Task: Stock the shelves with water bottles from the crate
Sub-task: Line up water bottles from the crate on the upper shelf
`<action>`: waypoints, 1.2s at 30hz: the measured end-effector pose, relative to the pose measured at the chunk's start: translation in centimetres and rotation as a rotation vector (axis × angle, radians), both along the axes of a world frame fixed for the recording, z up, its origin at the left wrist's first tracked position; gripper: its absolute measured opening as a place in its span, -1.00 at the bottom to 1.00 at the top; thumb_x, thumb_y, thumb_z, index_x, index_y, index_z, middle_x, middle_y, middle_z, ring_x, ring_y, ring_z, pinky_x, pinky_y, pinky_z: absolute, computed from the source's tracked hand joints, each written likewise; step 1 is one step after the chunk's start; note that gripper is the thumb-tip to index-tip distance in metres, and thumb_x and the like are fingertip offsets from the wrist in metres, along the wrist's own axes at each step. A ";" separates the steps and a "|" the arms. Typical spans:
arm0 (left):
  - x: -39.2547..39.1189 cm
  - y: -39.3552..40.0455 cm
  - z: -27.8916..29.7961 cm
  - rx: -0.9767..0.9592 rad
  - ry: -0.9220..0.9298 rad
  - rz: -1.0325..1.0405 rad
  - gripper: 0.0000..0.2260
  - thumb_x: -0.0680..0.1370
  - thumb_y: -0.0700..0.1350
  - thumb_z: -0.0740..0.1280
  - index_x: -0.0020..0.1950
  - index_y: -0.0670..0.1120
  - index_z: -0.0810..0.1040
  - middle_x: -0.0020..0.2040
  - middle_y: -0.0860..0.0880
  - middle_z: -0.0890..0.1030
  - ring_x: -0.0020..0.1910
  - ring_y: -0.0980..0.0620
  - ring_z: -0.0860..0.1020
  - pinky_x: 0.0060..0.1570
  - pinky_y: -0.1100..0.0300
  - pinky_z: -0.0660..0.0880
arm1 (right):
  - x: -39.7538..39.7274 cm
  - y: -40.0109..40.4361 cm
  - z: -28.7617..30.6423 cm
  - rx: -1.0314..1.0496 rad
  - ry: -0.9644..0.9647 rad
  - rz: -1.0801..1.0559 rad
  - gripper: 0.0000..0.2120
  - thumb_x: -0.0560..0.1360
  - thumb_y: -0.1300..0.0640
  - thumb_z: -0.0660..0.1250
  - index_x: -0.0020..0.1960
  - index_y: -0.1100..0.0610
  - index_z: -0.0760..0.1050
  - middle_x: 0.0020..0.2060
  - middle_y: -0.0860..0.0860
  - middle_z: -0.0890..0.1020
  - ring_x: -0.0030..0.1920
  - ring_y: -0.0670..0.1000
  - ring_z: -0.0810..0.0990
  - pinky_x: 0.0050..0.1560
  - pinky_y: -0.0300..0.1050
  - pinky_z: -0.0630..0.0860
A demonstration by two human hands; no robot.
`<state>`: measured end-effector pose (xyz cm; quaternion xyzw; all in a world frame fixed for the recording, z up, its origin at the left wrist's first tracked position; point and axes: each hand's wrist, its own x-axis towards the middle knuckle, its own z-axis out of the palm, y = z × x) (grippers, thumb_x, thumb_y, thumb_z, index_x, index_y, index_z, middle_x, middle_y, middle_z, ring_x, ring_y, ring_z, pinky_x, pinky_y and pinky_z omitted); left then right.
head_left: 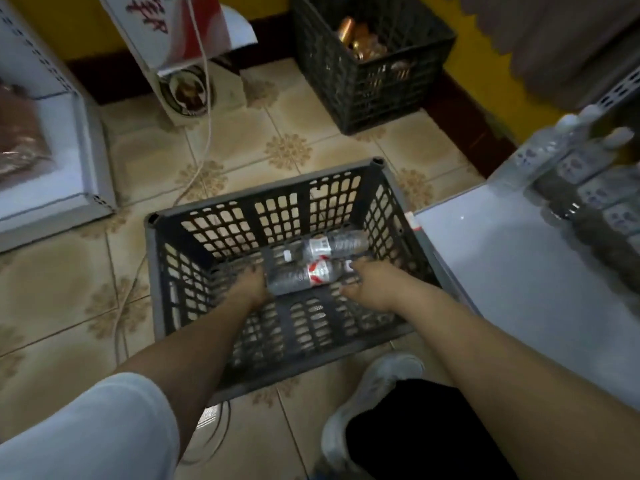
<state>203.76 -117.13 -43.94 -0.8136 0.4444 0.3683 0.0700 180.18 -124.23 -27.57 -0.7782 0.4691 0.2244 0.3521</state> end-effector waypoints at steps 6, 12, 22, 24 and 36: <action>-1.7 -3.8 -5.9 0.007 -0.029 -0.103 -0.10 0.37 0.16 0.51 0.57 -0.02 0.13 0.49 -0.22 0.27 0.41 -0.22 0.34 0.39 -0.02 0.33 | -3.4 1.3 -3.8 0.066 -0.034 -0.064 -0.42 0.57 -0.18 0.23 0.50 0.05 0.26 0.41 0.09 0.41 0.37 0.12 0.40 0.34 -0.09 0.37; -6.5 -2.4 -5.9 0.175 0.017 -0.145 -0.25 0.41 0.19 0.48 0.50 -0.07 0.31 0.41 -0.18 0.42 0.38 -0.16 0.39 0.31 0.05 0.39 | -6.0 1.1 -4.9 0.076 -0.018 -0.147 -0.44 0.59 -0.14 0.22 0.47 0.15 0.30 0.38 0.14 0.44 0.36 0.14 0.40 0.23 -0.11 0.37; -7.9 1.7 -0.6 0.082 0.750 0.629 -0.48 0.47 0.13 0.46 0.21 -0.26 0.57 -0.10 -0.14 0.66 -0.17 -0.06 0.64 -0.13 0.11 0.59 | -5.3 0.8 -2.8 0.049 -0.063 -0.267 -0.49 0.60 -0.09 0.22 0.46 0.15 0.32 0.37 0.13 0.45 0.33 0.13 0.44 0.30 -0.05 0.41; -7.8 2.3 1.6 0.026 0.790 0.625 -0.45 0.46 0.13 0.46 0.25 -0.26 0.54 -0.05 -0.16 0.66 -0.10 -0.11 0.64 0.02 0.00 0.61 | -5.2 0.7 -1.7 0.020 -0.114 -0.310 -0.53 0.61 -0.06 0.22 0.43 0.14 0.36 0.34 0.13 0.48 0.31 0.13 0.46 0.30 -0.04 0.42; -12.4 4.6 23.0 -0.620 0.747 0.143 -0.45 0.36 0.03 0.56 0.29 0.13 0.45 0.10 0.13 0.66 0.03 0.27 0.62 0.03 0.35 0.54 | -5.9 2.4 12.1 0.084 -0.805 -0.783 -0.54 0.46 -0.19 0.40 0.27 -0.06 0.41 0.12 -0.13 0.62 0.01 -0.16 0.61 0.04 -0.16 0.55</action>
